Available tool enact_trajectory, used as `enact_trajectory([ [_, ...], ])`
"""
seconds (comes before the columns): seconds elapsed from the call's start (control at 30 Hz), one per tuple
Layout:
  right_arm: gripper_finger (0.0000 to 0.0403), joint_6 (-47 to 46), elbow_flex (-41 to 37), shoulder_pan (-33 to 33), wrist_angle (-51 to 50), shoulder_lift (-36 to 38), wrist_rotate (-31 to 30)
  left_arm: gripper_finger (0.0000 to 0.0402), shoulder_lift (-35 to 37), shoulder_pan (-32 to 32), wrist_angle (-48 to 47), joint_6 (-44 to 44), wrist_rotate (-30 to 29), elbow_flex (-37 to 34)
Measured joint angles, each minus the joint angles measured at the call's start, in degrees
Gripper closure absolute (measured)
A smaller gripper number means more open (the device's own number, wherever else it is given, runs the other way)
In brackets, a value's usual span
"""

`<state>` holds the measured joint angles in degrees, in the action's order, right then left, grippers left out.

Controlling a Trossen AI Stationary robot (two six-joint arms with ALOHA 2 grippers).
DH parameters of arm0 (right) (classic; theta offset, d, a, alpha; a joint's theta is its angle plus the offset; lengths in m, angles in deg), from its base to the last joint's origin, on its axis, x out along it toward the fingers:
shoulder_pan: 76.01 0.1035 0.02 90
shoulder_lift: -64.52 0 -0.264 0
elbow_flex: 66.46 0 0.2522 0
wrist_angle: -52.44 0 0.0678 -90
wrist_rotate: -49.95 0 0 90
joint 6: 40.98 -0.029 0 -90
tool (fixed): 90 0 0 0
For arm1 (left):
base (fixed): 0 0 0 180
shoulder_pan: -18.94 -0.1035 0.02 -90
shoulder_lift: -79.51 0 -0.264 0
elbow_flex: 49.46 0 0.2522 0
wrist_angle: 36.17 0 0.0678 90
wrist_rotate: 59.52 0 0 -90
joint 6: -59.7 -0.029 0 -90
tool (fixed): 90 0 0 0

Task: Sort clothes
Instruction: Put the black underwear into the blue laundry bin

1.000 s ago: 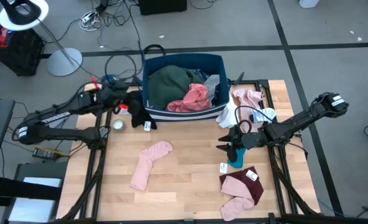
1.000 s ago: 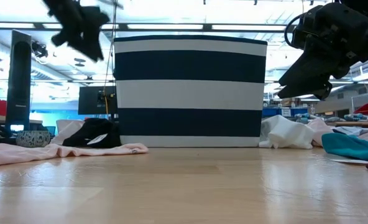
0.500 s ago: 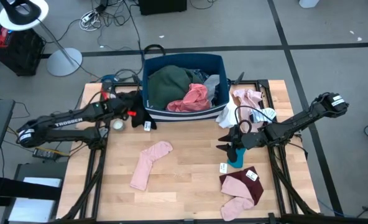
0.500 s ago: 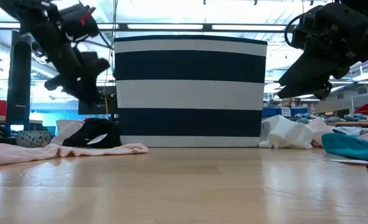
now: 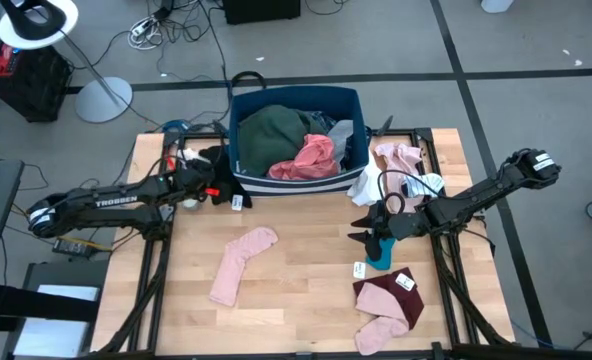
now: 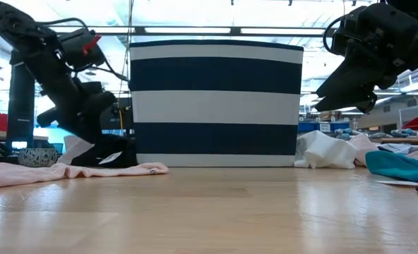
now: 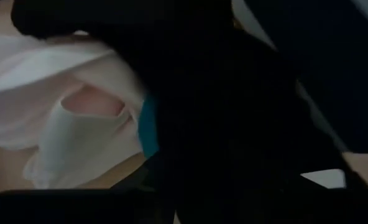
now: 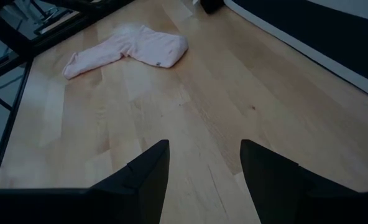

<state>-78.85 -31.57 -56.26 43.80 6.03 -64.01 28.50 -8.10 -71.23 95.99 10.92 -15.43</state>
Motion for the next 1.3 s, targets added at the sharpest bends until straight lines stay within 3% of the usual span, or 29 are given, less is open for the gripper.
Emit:
enact_trajectory([
  [0.27,0.0204,0.02,0.0,-0.01,0.15,0.0,0.02,0.0274,0.0,0.02,2.74,0.27,1.14,-3.66],
  [0.33,0.0204,0.02,0.0,-0.02,0.22,0.02,0.02,0.0296,0.0,0.02,2.76,0.63,2.69,-3.69],
  [0.47,0.0204,0.01,0.0,0.0,0.2,0.02,0.02,0.0382,0.04,0.02,3.79,0.35,7.19,-3.65],
  [0.57,0.0204,0.0,0.0,0.0,0.2,0.0,0.04,0.0394,0.04,0.08,3.06,-0.04,11.7,-1.34],
  [0.73,0.0204,0.0,0.0,-0.02,0.2,0.0,0.04,0.0399,0.07,1.25,-4.83,-2.75,13.0,7.32],
  [1.03,0.0204,0.02,0.0,-0.02,0.2,0.0,0.07,0.0401,0.07,4.77,-25.66,-8.19,0.92,30.37],
  [1.3,0.0204,0.04,0.0,0.0,0.2,0.02,0.07,0.0401,-0.77,6.27,-27.77,-13.32,-4.01,46.31],
])
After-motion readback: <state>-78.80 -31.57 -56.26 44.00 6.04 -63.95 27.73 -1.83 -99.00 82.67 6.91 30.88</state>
